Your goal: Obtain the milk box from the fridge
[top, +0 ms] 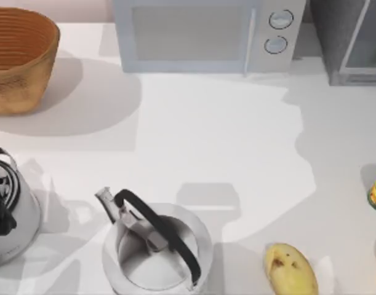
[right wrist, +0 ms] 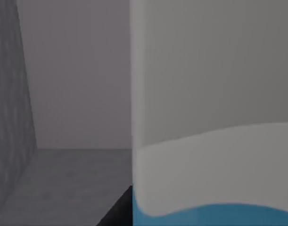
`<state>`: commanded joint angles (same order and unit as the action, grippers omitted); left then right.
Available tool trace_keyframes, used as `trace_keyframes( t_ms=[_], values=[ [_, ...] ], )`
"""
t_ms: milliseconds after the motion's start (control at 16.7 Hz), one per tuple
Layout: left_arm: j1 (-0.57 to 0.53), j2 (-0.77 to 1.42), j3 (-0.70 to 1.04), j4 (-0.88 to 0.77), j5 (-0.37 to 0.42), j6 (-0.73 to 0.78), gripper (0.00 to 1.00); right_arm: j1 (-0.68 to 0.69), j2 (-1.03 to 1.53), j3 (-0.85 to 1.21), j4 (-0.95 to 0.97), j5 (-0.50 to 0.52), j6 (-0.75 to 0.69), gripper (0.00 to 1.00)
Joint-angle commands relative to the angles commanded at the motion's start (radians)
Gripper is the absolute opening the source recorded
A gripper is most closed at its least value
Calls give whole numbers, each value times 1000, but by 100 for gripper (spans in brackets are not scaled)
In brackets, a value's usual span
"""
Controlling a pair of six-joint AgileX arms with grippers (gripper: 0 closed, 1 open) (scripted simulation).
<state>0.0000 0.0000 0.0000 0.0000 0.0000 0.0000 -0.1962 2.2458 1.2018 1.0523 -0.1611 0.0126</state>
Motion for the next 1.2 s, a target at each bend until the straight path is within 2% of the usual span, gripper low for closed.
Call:
trace_keyframes(
  t_ms=[420, 780, 1200],
  values=[
    [0, 0, 0, 0, 0, 0, 100, -2, -113, 28, -146, 0, 2, 0],
    [0, 0, 0, 0, 0, 0, 100, -2, -125, 9, -139, -4, 3, 0],
    [0, 0, 0, 0, 0, 0, 100, -34, -317, -307, -29, -39, 4, 0]
  ],
)
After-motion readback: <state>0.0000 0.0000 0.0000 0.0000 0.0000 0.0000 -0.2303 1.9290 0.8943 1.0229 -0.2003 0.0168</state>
